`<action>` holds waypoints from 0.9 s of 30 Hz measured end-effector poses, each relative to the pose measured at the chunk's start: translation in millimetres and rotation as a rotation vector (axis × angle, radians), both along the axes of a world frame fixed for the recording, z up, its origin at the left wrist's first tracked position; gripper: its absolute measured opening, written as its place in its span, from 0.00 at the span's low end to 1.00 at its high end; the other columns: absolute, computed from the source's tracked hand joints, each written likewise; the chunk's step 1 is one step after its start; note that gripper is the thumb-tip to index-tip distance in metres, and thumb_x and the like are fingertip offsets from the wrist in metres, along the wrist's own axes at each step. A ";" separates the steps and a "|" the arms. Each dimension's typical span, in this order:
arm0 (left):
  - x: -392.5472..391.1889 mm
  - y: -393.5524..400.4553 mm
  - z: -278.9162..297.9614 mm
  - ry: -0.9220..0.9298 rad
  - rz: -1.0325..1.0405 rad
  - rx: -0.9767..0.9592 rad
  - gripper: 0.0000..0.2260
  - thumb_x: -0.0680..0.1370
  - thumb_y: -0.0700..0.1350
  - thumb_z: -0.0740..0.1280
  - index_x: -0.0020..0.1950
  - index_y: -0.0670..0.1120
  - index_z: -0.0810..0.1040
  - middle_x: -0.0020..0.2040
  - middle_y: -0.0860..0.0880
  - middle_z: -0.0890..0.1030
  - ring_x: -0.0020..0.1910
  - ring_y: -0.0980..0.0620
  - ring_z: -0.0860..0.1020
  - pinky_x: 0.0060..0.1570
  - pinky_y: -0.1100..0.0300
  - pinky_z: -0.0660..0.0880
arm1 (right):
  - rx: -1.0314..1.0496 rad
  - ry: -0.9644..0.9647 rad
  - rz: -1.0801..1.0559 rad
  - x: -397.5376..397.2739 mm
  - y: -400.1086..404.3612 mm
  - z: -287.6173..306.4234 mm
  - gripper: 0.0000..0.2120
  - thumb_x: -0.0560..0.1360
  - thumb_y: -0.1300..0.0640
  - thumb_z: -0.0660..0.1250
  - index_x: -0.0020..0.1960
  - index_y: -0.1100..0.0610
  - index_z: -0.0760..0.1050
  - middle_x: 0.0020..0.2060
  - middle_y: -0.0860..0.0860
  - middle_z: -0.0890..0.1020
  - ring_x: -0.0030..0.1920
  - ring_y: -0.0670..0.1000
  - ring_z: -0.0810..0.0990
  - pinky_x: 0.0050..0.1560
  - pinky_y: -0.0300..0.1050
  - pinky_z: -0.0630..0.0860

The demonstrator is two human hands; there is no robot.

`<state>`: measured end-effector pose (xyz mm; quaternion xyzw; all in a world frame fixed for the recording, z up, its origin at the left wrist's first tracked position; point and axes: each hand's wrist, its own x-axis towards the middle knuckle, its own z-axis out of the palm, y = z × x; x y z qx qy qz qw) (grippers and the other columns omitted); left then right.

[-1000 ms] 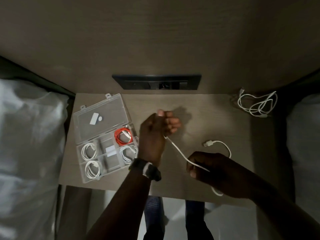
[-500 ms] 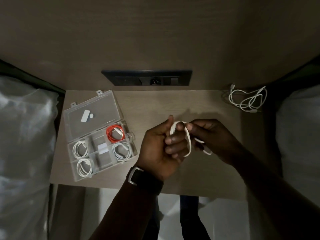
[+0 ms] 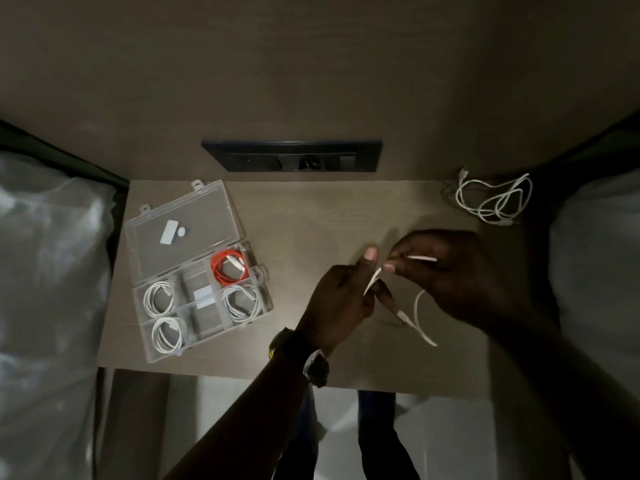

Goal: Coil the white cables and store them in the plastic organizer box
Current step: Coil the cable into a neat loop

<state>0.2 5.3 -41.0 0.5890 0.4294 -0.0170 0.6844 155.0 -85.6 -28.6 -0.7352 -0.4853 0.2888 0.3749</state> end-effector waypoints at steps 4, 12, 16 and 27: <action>15.6 -8.6 14.2 -0.202 0.290 -0.553 0.23 0.81 0.60 0.59 0.36 0.45 0.76 0.22 0.52 0.65 0.18 0.57 0.61 0.24 0.63 0.55 | -0.001 0.416 -0.218 11.5 10.7 -29.8 0.05 0.69 0.52 0.76 0.39 0.52 0.83 0.30 0.49 0.82 0.32 0.41 0.77 0.36 0.33 0.73; 8.9 31.2 -1.2 -0.409 0.728 -0.307 0.13 0.85 0.44 0.54 0.51 0.42 0.77 0.39 0.48 0.79 0.39 0.52 0.79 0.42 0.60 0.75 | -0.351 -0.046 0.345 -43.0 -42.3 -34.1 0.10 0.82 0.50 0.59 0.58 0.49 0.76 0.46 0.43 0.81 0.42 0.39 0.80 0.40 0.28 0.70; -7.7 26.5 -29.5 -0.169 0.566 -0.012 0.12 0.85 0.40 0.56 0.53 0.37 0.77 0.43 0.41 0.81 0.42 0.47 0.81 0.46 0.57 0.78 | -0.408 -0.056 0.507 -33.6 -50.5 -11.4 0.12 0.82 0.51 0.59 0.63 0.48 0.75 0.54 0.43 0.81 0.50 0.42 0.80 0.48 0.32 0.73; -8.5 -19.9 -3.1 -0.484 0.439 -0.645 0.22 0.81 0.59 0.60 0.38 0.43 0.77 0.20 0.54 0.64 0.17 0.58 0.61 0.23 0.65 0.57 | -0.154 0.545 -0.160 -5.3 13.4 -44.2 0.03 0.74 0.66 0.71 0.46 0.62 0.84 0.28 0.46 0.82 0.24 0.39 0.76 0.28 0.29 0.69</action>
